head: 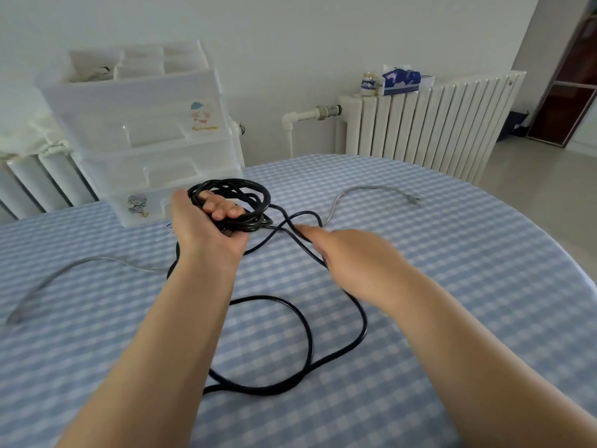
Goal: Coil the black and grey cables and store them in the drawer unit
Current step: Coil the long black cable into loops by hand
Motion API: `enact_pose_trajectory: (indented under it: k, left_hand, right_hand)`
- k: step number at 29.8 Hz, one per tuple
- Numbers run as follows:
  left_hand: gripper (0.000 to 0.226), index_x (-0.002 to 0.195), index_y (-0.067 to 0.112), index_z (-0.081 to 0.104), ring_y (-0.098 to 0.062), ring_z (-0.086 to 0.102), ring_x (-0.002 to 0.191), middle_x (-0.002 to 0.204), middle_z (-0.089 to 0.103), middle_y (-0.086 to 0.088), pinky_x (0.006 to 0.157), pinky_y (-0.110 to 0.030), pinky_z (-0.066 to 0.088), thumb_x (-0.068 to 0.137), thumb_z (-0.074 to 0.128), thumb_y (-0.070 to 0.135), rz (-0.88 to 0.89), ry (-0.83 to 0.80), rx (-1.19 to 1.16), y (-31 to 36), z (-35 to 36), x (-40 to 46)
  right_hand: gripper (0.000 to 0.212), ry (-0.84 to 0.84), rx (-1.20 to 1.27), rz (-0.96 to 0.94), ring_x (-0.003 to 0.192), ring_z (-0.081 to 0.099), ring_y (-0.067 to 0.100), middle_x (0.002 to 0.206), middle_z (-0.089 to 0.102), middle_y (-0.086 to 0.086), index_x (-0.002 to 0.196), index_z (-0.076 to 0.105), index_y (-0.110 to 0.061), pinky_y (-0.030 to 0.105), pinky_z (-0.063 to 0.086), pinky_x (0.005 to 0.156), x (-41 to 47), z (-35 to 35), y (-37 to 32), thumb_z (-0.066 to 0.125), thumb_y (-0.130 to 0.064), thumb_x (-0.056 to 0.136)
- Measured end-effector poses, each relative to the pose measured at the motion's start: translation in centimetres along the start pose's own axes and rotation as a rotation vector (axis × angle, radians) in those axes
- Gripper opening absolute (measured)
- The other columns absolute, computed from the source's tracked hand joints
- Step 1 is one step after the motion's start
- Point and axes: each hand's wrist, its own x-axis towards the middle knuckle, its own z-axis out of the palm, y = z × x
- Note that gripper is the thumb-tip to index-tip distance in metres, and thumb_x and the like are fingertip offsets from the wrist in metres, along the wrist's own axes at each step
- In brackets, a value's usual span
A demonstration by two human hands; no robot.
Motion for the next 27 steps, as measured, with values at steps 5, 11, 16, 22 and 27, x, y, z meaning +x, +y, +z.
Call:
enact_pose_trajectory:
  k: [5,11,16,22,27]
  left_hand:
    - [0.042,0.063,0.019,0.04,-0.011,0.027,0.037,0.046,0.031,0.008,0.041,-0.019,0.03,0.097,0.036,0.044,0.102,0.012,0.263,-0.8,0.2,-0.9]
    - [0.05,0.064,0.018,0.039,-0.013,0.03,0.036,0.043,0.035,0.004,0.041,-0.025,0.034,0.097,0.034,0.055,0.303,-0.01,0.631,-2.2,0.1,-1.6]
    - [0.057,0.058,0.016,0.038,-0.014,0.037,0.034,0.042,0.04,0.0,0.041,-0.026,0.036,0.096,0.031,0.057,0.415,-0.229,1.103,-2.8,-0.1,-1.8]
    - [0.066,0.06,0.013,0.04,-0.012,0.04,0.042,0.045,0.042,0.005,0.051,-0.026,0.035,0.078,0.032,0.075,0.199,-0.453,1.6,-3.3,-1.1,-0.8]
    - [0.064,0.047,0.012,0.046,-0.014,0.045,0.034,0.039,0.047,-0.003,0.047,-0.027,0.04,0.102,0.032,0.04,-0.09,-0.619,1.564,-4.2,-1.8,-1.4]
  right_hand:
    - [0.045,0.054,-0.133,-0.093,0.081,0.061,0.023,0.097,0.061,-0.003,0.133,0.044,-0.032,0.039,0.053,0.067,-0.2,0.6,-2.0,0.041,-0.008,0.095]
    - [0.024,0.124,-0.244,-0.213,0.083,0.06,0.021,0.092,0.055,-0.004,0.113,0.059,-0.023,0.03,0.039,0.055,-0.4,1.2,-3.3,0.045,-0.016,0.095]
    - [0.014,0.143,-0.098,-0.26,0.09,0.059,0.015,0.098,0.062,-0.01,0.105,0.06,-0.023,0.034,0.051,0.07,-0.7,0.4,-3.5,0.053,-0.017,0.095]
    - [0.02,-0.014,0.412,-0.17,0.08,0.06,0.0,0.087,0.067,-0.013,0.098,0.049,-0.034,0.023,0.047,0.076,-1.3,-1.7,-3.7,0.066,-0.028,0.089]
    - [0.008,0.084,0.84,-0.137,0.08,0.07,0.005,0.077,0.074,-0.003,0.087,0.063,-0.016,0.026,0.049,0.093,-0.8,-3.0,-1.8,0.067,-0.01,0.088]
